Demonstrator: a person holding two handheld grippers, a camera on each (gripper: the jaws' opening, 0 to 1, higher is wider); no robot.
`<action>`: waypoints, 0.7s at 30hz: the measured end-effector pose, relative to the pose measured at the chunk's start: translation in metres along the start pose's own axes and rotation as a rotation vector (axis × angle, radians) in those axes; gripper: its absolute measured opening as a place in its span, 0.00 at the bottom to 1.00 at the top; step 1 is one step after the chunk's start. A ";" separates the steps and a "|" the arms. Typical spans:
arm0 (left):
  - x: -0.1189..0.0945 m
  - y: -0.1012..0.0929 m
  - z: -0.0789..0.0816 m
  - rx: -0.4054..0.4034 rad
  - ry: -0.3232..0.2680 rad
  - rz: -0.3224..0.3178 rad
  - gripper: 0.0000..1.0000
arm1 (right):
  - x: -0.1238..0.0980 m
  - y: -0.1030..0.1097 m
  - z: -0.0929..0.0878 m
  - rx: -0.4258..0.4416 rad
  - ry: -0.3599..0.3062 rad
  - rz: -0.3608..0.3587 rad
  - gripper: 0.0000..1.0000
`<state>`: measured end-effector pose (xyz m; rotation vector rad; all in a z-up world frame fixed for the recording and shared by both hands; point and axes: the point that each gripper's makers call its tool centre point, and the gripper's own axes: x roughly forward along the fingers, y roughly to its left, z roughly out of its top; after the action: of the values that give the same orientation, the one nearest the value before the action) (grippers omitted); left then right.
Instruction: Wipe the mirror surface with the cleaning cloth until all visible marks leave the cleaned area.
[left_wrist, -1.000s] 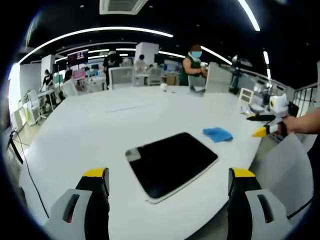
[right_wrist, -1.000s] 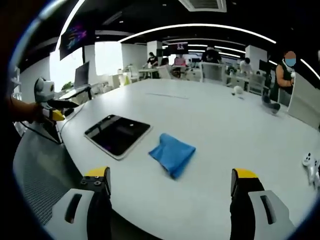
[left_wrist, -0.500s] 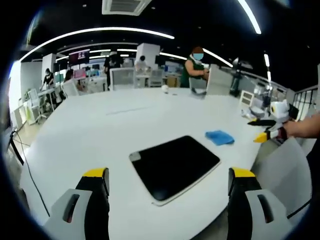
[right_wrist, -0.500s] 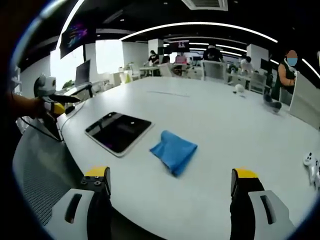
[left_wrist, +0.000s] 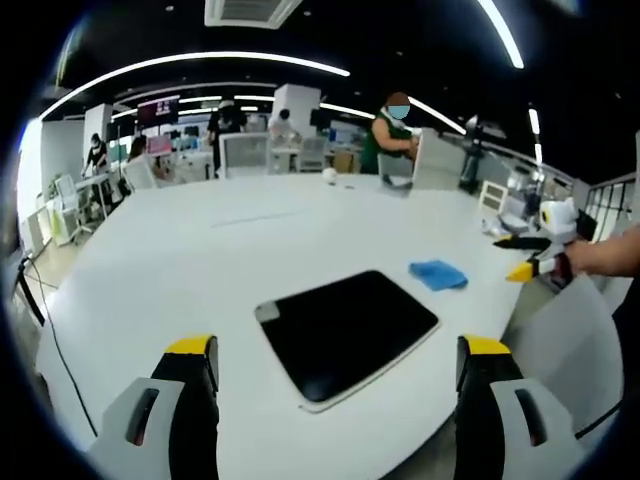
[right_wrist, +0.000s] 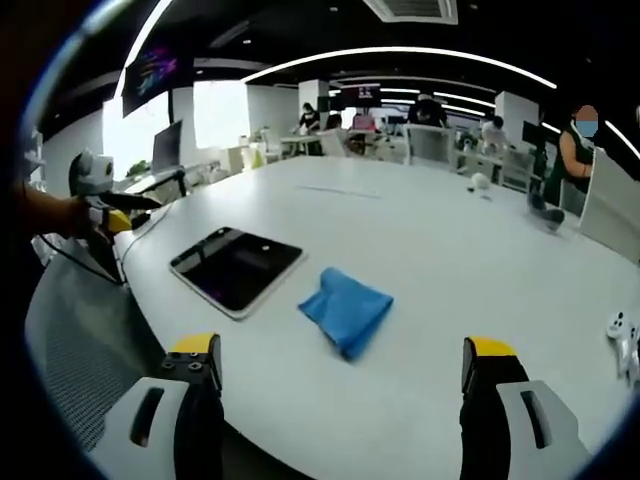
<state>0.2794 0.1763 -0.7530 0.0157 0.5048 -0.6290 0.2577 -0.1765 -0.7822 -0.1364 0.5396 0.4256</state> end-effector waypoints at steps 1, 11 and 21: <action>0.000 -0.001 0.000 -0.001 -0.001 0.000 0.99 | 0.001 0.000 0.003 -0.007 -0.019 0.002 0.98; 0.008 -0.025 -0.019 0.006 0.015 -0.022 0.99 | 0.021 0.002 0.019 -0.065 -0.040 0.023 0.85; 0.011 -0.022 -0.010 -0.007 -0.011 -0.017 0.99 | 0.053 -0.001 0.025 -0.120 -0.022 0.046 0.67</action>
<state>0.2697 0.1537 -0.7641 0.0013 0.4967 -0.6434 0.3106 -0.1532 -0.7890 -0.2344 0.4967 0.5035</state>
